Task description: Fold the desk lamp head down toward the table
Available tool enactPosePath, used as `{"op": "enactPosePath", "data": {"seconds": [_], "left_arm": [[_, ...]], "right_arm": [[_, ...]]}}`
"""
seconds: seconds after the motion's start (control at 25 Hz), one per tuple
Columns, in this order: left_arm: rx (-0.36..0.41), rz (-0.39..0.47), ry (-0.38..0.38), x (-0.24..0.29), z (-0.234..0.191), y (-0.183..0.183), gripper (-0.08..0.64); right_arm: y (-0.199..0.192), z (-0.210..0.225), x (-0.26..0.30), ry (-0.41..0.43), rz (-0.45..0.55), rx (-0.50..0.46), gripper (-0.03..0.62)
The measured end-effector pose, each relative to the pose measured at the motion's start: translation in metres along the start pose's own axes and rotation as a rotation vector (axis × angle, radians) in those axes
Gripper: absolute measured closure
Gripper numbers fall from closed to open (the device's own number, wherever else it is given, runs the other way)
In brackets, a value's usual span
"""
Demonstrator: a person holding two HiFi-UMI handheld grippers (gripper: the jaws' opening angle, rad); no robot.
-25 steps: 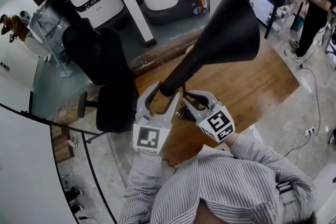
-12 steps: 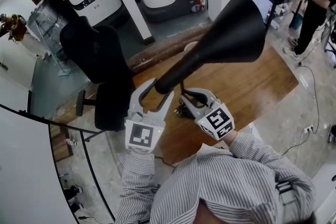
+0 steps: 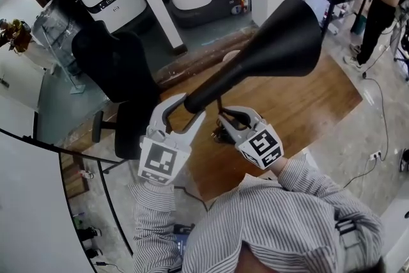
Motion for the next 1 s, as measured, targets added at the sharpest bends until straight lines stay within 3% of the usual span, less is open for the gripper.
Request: {"op": "enactPosePath", "data": {"seconds": [1.0], "left_arm": [[0.070,-0.091,-0.101,-0.0015,0.0001,0.0031,0.354]], "right_arm": [[-0.0009,-0.0003,-0.0009,-0.009,0.000,0.011,0.543]]}}
Point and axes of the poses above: the fingertips, and each gripper's own axes: x forward along the fingers, z to its right, y out of its top, the point moved 2 cm from there along -x, backward along the fingers
